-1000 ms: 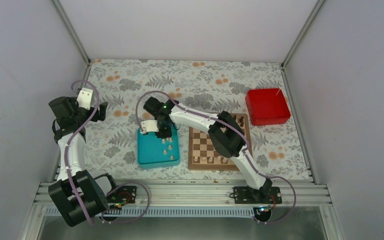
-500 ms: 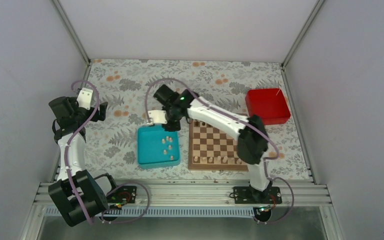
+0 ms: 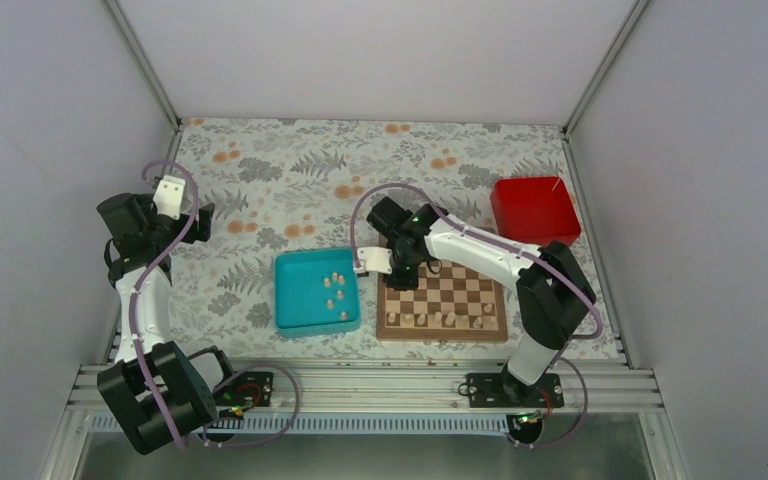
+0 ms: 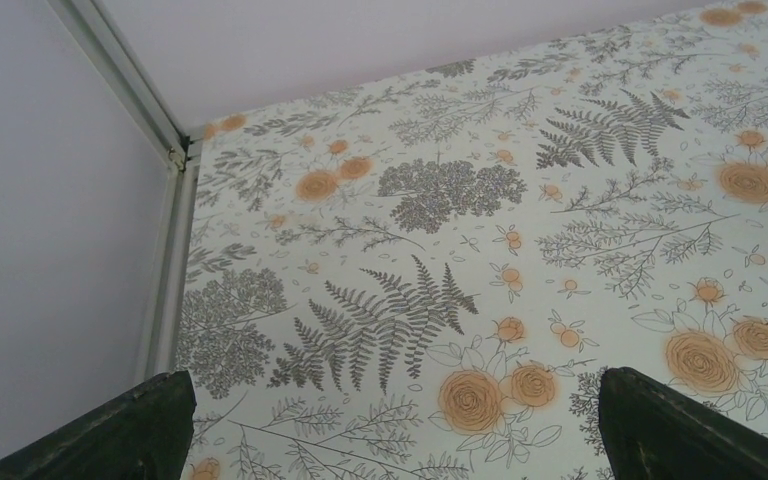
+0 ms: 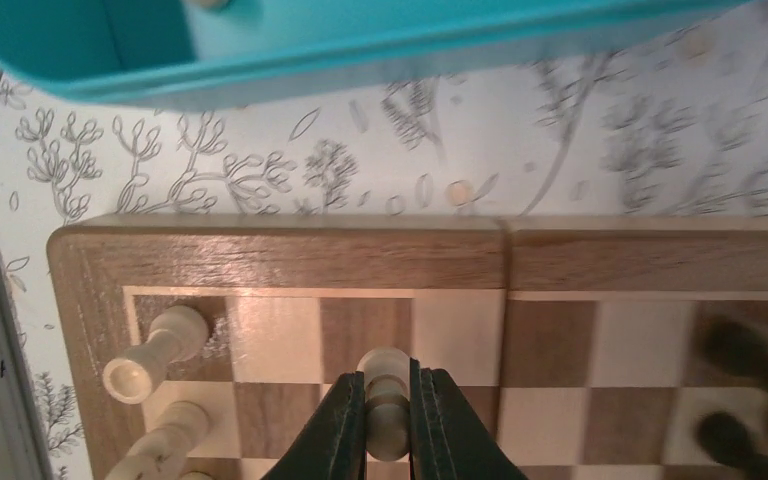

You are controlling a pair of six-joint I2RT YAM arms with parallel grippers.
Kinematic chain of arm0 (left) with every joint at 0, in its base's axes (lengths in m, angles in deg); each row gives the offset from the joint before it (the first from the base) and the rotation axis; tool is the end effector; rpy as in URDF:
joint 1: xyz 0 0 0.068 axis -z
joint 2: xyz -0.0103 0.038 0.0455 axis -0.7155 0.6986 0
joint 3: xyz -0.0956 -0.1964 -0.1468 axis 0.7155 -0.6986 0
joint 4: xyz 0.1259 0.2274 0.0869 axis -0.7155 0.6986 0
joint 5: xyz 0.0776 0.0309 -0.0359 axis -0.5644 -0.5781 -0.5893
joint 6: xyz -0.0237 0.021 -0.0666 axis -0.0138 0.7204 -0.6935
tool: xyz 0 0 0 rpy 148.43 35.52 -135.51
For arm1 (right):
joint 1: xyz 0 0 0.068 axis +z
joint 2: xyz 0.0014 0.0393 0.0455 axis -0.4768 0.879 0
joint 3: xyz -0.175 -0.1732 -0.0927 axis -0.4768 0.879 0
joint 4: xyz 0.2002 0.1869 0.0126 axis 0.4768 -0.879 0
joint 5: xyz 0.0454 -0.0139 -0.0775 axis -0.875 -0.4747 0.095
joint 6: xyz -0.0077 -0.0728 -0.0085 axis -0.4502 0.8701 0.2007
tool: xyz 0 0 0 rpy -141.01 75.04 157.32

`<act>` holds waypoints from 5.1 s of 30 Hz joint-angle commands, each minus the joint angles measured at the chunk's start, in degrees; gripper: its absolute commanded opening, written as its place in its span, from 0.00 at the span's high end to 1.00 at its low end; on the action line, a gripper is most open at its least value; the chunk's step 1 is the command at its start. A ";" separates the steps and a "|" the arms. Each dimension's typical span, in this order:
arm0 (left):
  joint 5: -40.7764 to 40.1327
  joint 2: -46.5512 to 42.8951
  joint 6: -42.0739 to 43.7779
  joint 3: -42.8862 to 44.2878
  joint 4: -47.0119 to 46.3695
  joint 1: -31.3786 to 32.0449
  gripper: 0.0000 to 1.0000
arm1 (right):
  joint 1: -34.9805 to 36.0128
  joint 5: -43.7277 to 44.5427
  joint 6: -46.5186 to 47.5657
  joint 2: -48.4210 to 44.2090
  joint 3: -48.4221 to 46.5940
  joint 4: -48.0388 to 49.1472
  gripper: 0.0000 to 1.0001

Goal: Set up the chess pieces on the board
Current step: Place the chess piece on the chessboard, then pick up the chess piece from the storage box.

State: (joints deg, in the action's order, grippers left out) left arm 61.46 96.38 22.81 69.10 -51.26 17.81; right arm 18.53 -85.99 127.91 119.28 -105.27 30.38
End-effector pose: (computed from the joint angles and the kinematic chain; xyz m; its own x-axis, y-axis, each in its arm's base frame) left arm 0.2533 0.0984 0.2349 -0.4080 0.1794 -0.8952 0.1674 0.9786 0.1198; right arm 0.2262 0.2547 0.1805 -0.0029 -0.9737 -0.2280 -0.9995 0.0099 -0.0295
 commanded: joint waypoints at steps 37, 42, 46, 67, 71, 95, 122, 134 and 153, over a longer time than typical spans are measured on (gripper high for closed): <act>-0.55 -0.45 0.40 0.48 -1.13 -0.32 0.00 | 2.81 -6.09 -2.67 -3.25 10.38 4.42 0.93; -0.53 -0.35 0.38 0.44 -1.22 -0.28 0.00 | 2.78 -5.87 -2.50 -3.10 11.00 5.16 0.92; -0.53 -0.44 0.42 0.36 -1.24 -0.28 0.00 | 2.78 -5.30 -2.45 -2.94 11.47 6.08 0.90; -0.26 -0.89 0.42 0.30 -1.22 -0.25 0.00 | 2.75 -3.54 -2.93 -3.74 9.61 6.51 0.73; -0.03 -0.98 0.40 0.31 -1.39 -0.31 0.00 | 2.87 -3.89 -2.04 -4.03 3.93 5.00 0.62; 1.22 -0.96 0.31 0.13 -1.37 -0.51 0.00 | 8.90 -0.22 2.91 24.89 -30.61 0.13 0.64; 2.06 -0.49 0.49 0.27 -1.15 -0.60 0.00 | 10.74 -2.64 4.77 30.22 -29.91 1.32 0.65; 2.32 -0.62 0.57 0.31 -0.78 -0.55 0.00 | 10.70 -2.55 4.78 31.04 -29.68 1.73 0.70; 2.17 -1.75 0.40 0.79 -0.18 -0.85 0.00 | 7.92 -3.82 2.99 18.31 -28.40 -0.86 0.94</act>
State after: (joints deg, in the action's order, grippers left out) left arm 62.47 95.90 22.84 69.10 -51.24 17.39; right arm 28.36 -88.50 132.04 147.35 -134.77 31.30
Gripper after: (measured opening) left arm 0.999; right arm 0.101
